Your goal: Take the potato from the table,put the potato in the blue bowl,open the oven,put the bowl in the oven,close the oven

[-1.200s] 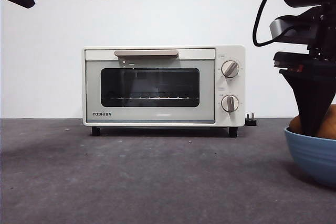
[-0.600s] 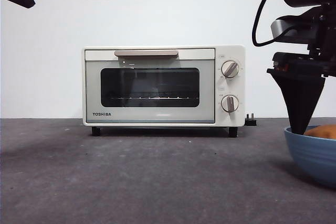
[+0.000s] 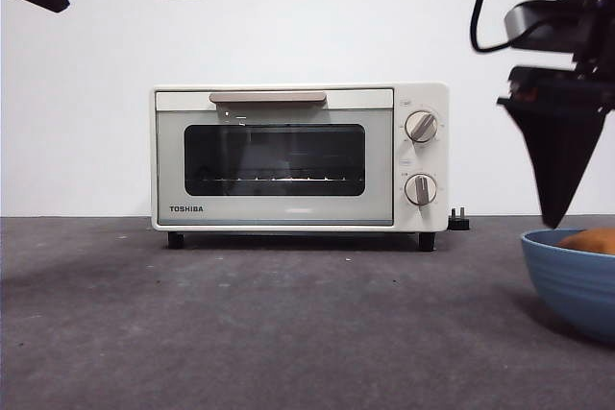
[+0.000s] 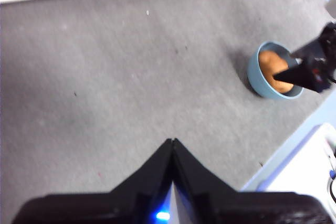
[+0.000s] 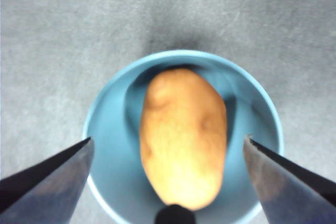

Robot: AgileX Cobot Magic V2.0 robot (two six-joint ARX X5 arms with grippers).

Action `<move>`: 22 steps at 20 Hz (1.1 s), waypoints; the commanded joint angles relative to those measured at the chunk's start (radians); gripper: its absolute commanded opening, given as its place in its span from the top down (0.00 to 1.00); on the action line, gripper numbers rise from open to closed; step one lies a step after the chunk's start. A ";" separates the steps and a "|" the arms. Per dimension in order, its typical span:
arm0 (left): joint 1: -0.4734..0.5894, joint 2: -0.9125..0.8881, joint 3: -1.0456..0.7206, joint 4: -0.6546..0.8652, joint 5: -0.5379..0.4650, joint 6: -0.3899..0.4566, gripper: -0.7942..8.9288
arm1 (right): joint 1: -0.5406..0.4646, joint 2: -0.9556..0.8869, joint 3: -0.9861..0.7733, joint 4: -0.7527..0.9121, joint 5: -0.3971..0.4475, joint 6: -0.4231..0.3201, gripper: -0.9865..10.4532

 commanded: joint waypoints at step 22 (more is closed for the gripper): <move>-0.131 0.649 0.530 0.304 -0.068 -0.139 0.92 | 0.001 -0.656 0.325 -0.387 -0.095 0.157 0.92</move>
